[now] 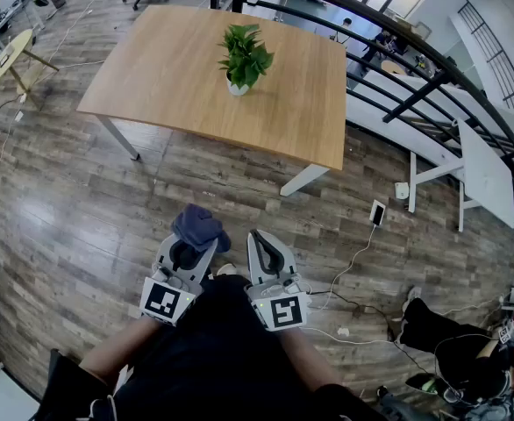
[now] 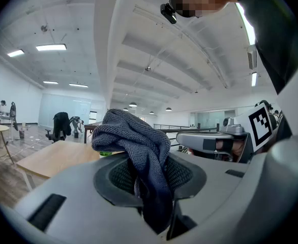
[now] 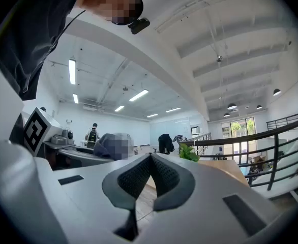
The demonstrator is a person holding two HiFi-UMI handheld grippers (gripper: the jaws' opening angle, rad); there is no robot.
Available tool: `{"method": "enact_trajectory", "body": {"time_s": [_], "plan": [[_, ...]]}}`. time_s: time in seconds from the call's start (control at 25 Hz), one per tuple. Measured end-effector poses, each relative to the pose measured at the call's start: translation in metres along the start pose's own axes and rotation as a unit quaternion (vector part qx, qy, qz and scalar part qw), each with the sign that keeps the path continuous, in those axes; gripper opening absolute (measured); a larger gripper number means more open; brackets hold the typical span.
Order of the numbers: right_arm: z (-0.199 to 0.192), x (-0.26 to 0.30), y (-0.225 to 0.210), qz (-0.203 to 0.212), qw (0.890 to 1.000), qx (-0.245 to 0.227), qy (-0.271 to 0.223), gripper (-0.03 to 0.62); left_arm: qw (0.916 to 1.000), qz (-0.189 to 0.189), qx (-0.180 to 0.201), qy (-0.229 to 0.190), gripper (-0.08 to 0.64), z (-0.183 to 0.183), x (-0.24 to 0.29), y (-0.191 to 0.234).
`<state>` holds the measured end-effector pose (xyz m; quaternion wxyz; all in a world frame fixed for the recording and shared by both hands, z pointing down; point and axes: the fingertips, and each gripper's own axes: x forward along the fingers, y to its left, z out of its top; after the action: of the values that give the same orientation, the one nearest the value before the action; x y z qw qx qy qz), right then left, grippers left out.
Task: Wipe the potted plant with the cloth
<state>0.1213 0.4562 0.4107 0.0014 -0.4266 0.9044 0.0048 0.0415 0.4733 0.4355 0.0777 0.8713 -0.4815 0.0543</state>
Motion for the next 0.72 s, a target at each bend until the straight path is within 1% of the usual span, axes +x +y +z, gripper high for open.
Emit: {"method": "enact_trajectory", "body": {"time_s": [0.16, 0.28, 0.44, 0.52, 0.72], "plan": [[-0.007, 0.005, -0.004, 0.011, 1.0, 0.003, 0.008, 0.017, 1.0, 0.006, -0.008, -0.001, 0.144, 0.0, 0.007, 0.004], [-0.013, 0.013, -0.014, 0.011, 1.0, 0.006, 0.016, 0.017, 0.9999, 0.013, -0.009, -0.003, 0.144, 0.0, 0.018, 0.013], [-0.015, 0.033, -0.03, 0.011, 0.999, 0.046, 0.015, 0.017, 0.9997, 0.019, -0.016, -0.004, 0.145, 0.001, 0.039, 0.031], [-0.019, 0.047, -0.037, 0.018, 0.997, 0.071, 0.02, 0.017, 0.9996, 0.018, -0.02, -0.004, 0.144, 0.001, 0.055, 0.044], [-0.03, 0.098, -0.066, 0.035, 0.996, 0.078, 0.037, 0.018, 0.9992, 0.014, -0.037, 0.002, 0.144, 0.007, 0.115, 0.087]]}}
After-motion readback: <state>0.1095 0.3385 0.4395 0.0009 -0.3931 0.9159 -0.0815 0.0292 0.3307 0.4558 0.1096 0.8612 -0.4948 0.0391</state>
